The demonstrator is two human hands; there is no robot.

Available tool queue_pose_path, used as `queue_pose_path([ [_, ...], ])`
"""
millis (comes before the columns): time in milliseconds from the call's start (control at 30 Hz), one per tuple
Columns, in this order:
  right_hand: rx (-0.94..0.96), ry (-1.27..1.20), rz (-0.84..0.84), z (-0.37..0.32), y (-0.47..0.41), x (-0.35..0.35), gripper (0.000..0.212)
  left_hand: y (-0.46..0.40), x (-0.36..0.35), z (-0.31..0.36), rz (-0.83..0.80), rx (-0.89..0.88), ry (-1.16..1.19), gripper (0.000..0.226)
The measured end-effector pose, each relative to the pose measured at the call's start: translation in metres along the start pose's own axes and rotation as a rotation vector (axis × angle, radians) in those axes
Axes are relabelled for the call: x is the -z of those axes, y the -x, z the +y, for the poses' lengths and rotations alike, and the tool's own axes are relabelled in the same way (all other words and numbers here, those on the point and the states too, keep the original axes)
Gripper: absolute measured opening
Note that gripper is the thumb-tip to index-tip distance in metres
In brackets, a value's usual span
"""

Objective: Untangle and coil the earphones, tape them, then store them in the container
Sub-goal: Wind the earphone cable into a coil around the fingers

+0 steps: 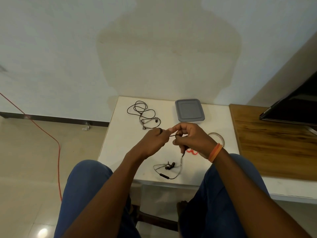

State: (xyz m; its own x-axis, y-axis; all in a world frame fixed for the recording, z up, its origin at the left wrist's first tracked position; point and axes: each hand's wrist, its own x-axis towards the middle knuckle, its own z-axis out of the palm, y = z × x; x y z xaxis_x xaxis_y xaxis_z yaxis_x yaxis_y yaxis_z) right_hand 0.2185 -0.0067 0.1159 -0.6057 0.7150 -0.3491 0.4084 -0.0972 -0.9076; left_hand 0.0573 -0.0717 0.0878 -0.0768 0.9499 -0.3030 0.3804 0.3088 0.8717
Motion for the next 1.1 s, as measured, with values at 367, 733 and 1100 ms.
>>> queue_pose_path([
  [367, 0.031, 0.072, 0.030, 0.004, 0.000, 0.009, 0.038, 0.005, 0.004, 0.004, 0.105, -0.045, 0.146, 0.029],
  [733, 0.171, 0.012, 0.117, 0.000, 0.000, 0.001, 0.006, 0.000, -0.002, 0.002, 0.235, -0.027, 0.205, 0.029],
  [1100, 0.316, 0.271, 0.370, 0.011, -0.011, -0.002, 0.022, 0.003, -0.008, -0.001, 0.013, 0.059, -0.054, 0.039],
])
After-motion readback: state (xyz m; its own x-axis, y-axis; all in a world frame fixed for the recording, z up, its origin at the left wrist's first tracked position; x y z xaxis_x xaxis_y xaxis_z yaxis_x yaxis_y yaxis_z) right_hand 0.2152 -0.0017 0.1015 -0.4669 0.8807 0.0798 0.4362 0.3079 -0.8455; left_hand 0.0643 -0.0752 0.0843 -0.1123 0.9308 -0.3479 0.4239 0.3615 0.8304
